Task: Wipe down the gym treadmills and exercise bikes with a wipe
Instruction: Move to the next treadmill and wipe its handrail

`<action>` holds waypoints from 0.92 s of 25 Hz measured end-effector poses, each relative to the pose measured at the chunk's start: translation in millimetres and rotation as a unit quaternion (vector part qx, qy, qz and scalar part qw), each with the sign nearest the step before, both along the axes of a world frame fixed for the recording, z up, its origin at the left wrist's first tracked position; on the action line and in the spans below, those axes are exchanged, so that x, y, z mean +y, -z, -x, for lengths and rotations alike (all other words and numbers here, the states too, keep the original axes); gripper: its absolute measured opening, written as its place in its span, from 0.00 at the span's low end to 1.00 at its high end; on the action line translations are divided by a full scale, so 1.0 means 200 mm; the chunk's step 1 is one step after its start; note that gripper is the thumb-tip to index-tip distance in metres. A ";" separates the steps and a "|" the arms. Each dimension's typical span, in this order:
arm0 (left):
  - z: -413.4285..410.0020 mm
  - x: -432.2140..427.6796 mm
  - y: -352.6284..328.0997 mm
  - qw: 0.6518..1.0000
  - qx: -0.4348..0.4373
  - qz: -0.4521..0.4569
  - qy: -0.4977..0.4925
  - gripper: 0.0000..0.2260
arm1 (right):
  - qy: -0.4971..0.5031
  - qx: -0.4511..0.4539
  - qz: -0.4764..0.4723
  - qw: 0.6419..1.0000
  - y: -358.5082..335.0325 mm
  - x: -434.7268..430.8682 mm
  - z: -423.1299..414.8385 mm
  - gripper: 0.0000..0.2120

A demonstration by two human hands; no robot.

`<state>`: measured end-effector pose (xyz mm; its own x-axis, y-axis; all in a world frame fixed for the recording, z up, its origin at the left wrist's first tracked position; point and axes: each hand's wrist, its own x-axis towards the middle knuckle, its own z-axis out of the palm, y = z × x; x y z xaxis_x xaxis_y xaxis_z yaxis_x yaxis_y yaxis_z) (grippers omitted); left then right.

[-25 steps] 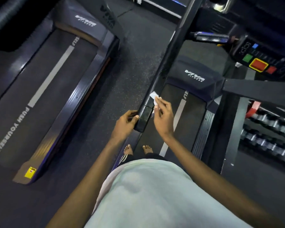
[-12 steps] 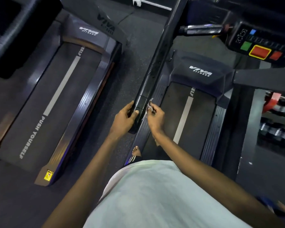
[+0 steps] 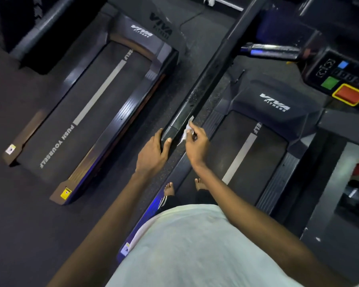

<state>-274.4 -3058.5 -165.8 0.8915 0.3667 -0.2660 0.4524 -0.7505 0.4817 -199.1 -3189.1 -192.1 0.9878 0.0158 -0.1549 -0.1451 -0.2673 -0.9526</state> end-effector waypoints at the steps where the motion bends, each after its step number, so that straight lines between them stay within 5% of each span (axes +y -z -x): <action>1: 0.00 0.00 0.00 1.000 0.003 -0.009 0.000 0.29 | -0.023 -0.042 0.018 0.999 0.00 -0.03 -0.04 0.15; 8: -0.01 -0.02 0.00 0.999 0.012 -0.044 0.003 0.33 | -0.326 -0.284 0.159 0.887 0.03 -0.25 -0.25 0.25; 15: -0.02 -0.02 0.04 0.999 0.011 -0.052 -0.002 0.33 | -0.428 -0.314 0.252 0.809 -0.01 -0.26 -0.38 0.27; 19: -0.01 -0.02 0.04 0.998 0.002 -0.060 -0.003 0.32 | -0.402 -0.260 0.287 0.829 -0.07 -0.15 -0.48 0.25; 23: -0.02 -0.01 0.02 0.999 0.007 -0.053 0.006 0.31 | -0.471 -0.302 0.315 0.766 -0.04 -0.14 -0.46 0.27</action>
